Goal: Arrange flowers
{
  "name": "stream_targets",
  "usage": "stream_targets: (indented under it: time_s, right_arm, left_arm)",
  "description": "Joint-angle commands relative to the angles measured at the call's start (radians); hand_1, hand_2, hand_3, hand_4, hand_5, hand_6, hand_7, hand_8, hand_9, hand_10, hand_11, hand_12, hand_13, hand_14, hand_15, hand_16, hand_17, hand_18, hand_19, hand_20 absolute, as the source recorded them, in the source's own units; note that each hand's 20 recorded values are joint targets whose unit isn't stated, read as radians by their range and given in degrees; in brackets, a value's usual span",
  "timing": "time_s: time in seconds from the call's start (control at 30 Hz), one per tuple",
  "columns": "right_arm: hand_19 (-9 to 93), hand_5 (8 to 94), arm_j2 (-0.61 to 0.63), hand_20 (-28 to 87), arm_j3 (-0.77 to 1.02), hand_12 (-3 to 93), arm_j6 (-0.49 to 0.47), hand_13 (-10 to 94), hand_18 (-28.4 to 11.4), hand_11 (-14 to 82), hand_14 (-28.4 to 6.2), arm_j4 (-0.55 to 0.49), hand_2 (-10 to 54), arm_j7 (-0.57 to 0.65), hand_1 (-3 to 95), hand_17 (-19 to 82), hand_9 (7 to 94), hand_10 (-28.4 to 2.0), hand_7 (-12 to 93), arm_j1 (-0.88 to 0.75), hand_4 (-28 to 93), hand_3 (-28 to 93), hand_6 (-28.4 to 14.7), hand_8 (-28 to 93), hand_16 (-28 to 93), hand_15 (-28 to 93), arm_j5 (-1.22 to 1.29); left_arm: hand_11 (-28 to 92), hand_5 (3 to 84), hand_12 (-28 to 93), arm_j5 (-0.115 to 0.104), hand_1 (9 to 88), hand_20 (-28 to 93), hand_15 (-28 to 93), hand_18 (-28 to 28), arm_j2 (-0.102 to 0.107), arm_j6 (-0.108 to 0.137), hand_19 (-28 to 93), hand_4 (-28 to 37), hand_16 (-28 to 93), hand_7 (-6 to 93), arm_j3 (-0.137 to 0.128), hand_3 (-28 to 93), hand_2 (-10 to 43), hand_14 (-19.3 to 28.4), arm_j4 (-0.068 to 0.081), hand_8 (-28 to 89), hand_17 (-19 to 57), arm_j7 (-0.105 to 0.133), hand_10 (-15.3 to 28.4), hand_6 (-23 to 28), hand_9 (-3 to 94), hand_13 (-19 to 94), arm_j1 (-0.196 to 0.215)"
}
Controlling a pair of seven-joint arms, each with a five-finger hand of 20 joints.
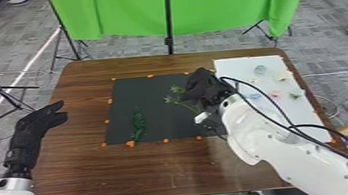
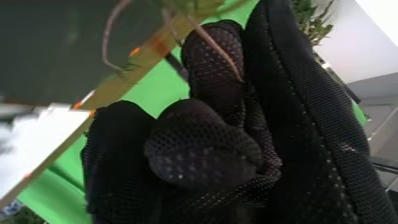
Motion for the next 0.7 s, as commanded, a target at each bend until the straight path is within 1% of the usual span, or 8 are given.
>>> stream_targets:
  time_s: [0.03,0.23,0.4,0.5,0.6,0.7]
  right_arm:
    - [88,72.8,-0.142,34,-0.094,24.5,0.081,94,-3.8,45.3,-0.5,0.106,-9.5,0.037,68.9,79,89.4,-12.2,44,0.081,-9,43,-6.2,18,17,63,0.074]
    - [82,70.5,-0.181,32,-0.122,24.0,0.120,94,-2.9,39.8,-1.7,0.152,-9.5,0.055,69.5,79,90.1,-12.0,46,0.094,-9,42,-6.5,17,16,58,0.161]
    - [80,69.6,-0.199,30,-0.111,26.0,0.159,94,-3.6,33.7,-2.5,0.178,-9.5,0.072,69.4,79,90.8,-11.9,46,0.082,-9,42,-6.7,17,15,54,0.272]
    - [79,69.6,-0.209,29,-0.113,25.9,0.192,94,-3.8,32.1,-2.8,0.190,-9.5,0.075,69.4,78,91.0,-12.2,46,0.075,-9,42,-6.8,16,15,53,0.291]
    - [78,69.5,-0.216,27,-0.112,26.4,0.206,94,-4.2,28.8,-3.2,0.197,-9.5,0.079,69.3,78,91.4,-12.8,45,0.069,-9,42,-6.8,16,15,50,0.305]
    - [78,69.4,-0.222,25,-0.110,26.6,0.214,94,-4.4,26.9,-3.3,0.199,-9.5,0.081,68.9,78,91.6,-13.0,44,0.064,-9,43,-6.8,16,15,49,0.328]
  left_arm:
    - [18,45.6,12,0.007,26.6,16,20,12.5,0.000,0.007,13,-27.3,-2,8.1,0.002,64,12.9,19.4,-0.002,-5,8.8,-0.015,16.1,6.7,46.6,38,0.010]
    - [17,45.5,12,0.009,26.4,16,20,12.5,0.001,0.008,13,-27.1,-2,8.1,0.003,64,12.5,19.4,-0.002,-5,8.7,-0.018,16.0,6.8,46.6,38,0.007]
    - [18,45.5,12,0.008,26.3,16,20,12.5,-0.003,0.008,13,-26.9,-2,8.0,0.002,64,12.1,19.4,-0.002,-5,8.7,-0.021,16.0,6.7,46.6,38,0.008]
    - [18,45.4,12,0.008,26.3,16,20,12.6,-0.004,0.006,13,-26.8,-2,8.0,0.005,64,11.8,19.3,-0.002,-5,8.7,-0.022,16.1,6.7,46.5,38,0.007]
    - [17,45.5,12,0.008,26.2,16,20,12.5,-0.005,0.003,13,-26.7,-2,7.9,0.008,64,11.6,19.4,-0.001,-5,8.7,-0.024,16.1,6.8,46.5,38,0.004]
    - [17,45.5,12,0.008,26.3,16,20,12.5,-0.007,0.004,13,-26.6,-2,7.9,0.005,64,11.4,19.4,-0.003,-5,8.7,-0.025,16.1,6.9,46.3,38,0.007]
